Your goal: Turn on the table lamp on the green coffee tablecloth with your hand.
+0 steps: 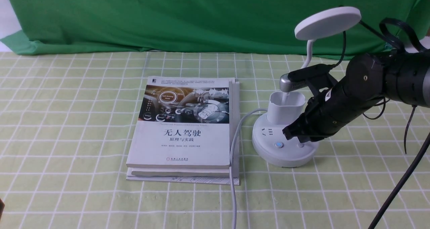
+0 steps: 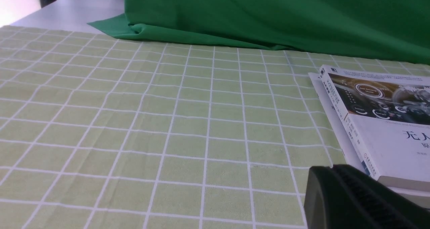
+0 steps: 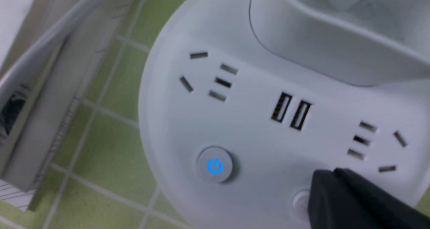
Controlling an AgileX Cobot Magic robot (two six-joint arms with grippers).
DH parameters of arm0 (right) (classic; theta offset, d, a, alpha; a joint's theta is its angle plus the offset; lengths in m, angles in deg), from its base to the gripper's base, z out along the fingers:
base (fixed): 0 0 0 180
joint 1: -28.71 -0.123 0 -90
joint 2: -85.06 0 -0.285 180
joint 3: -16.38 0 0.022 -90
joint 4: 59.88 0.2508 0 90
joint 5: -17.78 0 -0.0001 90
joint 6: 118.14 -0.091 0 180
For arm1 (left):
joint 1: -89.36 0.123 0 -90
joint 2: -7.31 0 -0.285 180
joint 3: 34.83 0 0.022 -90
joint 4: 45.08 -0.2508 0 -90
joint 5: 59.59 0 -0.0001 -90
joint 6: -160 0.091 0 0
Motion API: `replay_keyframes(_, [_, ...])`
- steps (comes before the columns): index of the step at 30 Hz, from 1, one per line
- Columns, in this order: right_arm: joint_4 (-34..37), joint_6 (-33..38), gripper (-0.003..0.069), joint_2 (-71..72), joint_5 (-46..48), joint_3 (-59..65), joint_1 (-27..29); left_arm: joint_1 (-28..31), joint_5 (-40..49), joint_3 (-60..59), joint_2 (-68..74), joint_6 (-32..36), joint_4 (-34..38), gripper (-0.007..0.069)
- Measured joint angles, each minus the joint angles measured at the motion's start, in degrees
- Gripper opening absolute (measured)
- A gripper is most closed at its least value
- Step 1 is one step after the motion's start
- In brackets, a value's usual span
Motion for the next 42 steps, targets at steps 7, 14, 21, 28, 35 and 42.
replay_keyframes(7, [0.9, 0.1, 0.0031, -1.0, 0.7, -0.8, 0.0, 0.0, 0.0, 0.0, 0.0, 0.0, 0.0, 0.0003])
replay_keyframes(14, [1.1, 0.2, 0.0031, 0.9, 1.2, -1.1, 0.1, 0.0, 0.0, 0.0, 0.0, 0.0, 0.0, 0.0003])
replay_keyframes(21, [1.2, 0.2, 0.0031, 5.3, 5.0, -1.1, 0.1, 0.0, 0.0, 0.0, 0.0, 0.0, 0.0, 0.0003])
replay_keyframes(28, [1.2, 0.0, 0.0031, 12.5, 6.2, 5.4, 0.0, 0.0, 0.0, 0.0, 0.0, 0.0, 0.0, 0.0003])
replay_keyframes(35, [1.2, -2.1, 0.0031, 29.5, 6.2, 18.9, 0.0, 0.0, 0.0, 0.0, 0.0, 0.0, 0.0, 0.0003])
replay_keyframes(42, [1.4, -4.4, 0.0036, 44.6, 9.0, 27.9, 0.0, 0.0, 0.0, 0.0, 0.0, 0.0, 0.0, 0.0003])
